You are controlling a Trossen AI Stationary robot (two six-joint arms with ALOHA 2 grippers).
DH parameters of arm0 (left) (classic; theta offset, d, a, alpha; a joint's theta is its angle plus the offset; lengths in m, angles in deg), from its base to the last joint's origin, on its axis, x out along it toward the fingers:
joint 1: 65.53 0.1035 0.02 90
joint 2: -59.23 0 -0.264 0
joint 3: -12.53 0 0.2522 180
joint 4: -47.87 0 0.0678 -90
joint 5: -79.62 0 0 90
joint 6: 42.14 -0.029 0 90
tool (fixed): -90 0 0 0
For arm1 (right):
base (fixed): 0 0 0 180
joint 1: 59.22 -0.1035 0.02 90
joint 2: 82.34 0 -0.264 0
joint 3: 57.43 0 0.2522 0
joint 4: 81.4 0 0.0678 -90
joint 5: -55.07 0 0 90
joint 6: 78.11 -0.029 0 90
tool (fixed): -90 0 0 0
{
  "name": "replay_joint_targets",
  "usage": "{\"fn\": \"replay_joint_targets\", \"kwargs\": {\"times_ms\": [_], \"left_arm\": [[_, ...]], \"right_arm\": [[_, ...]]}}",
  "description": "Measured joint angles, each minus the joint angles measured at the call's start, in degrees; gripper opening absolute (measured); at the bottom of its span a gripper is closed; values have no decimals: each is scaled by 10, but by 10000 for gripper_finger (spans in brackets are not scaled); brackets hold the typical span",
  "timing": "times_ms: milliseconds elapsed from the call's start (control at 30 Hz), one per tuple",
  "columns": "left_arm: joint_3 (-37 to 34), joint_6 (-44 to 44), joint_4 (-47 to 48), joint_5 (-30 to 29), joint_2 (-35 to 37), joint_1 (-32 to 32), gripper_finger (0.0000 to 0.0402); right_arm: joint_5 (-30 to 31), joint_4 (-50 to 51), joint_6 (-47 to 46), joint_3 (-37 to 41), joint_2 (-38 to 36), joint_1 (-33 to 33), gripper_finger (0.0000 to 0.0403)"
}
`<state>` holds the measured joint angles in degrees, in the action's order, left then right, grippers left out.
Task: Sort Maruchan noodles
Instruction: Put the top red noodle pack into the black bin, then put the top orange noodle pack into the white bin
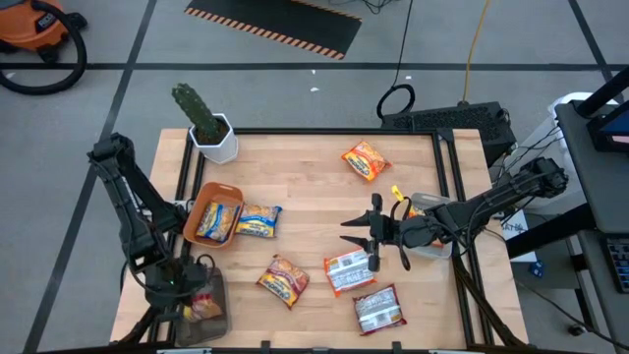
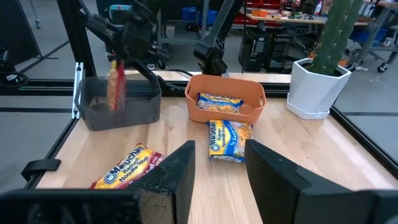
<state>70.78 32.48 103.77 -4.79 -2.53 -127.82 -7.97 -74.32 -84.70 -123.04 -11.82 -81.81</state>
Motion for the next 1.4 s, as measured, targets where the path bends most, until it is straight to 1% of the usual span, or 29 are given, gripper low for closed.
{"fn": "replay_joint_targets", "kwargs": {"times_ms": [133, 267, 333, 400, 533, 633, 767, 867, 1033, 1133, 1200, 1267, 1367, 1400], "left_arm": [[0, 35, 55, -20, 0, 0, 94], [0, 23, 71, -39, 0, 0, 149], [0, 11, 84, -43, 0, 4, 167], [0, 16, 108, -49, 0, 12, 178], [0, 30, 154, -56, 0, 26, 184], [0, 12, 180, -56, 0, 41, 184], [0, -25, 181, -61, 6, 67, 184], [0, -17, 179, -85, 7, 92, 184], [0, -5, 175, -86, 7, 118, 184], [0, -33, 175, -92, 7, 124, 184], [0, -64, 178, -126, 7, 130, 184], [0, -99, 178, -179, 8, 140, 184], [0, -155, 180, -235, 18, 162, 184], [0, -172, 180, -252, 23, 171, 184]], "right_arm": [[0, 0, 0, 0, 0, 0, 132], [0, 0, 0, 0, 0, 0, 132], [0, 0, 0, 0, 0, 0, 132], [0, 0, 0, 0, 0, 0, 132], [0, 0, -1, 0, 0, 0, 132], [0, 0, -1, 0, 0, 0, 132], [0, 0, 5, 0, 0, 0, 132], [0, 1, 14, 0, 0, 0, 132], [1, 0, 29, 1, 0, 10, 132], [22, 0, 29, 12, 0, 24, 132], [47, 0, 28, 23, 0, 34, 132], [73, -8, 28, 34, 0, 47, 132], [106, -53, 28, 56, 0, 70, 132], [107, -66, 28, 62, 0, 78, 132]]}}
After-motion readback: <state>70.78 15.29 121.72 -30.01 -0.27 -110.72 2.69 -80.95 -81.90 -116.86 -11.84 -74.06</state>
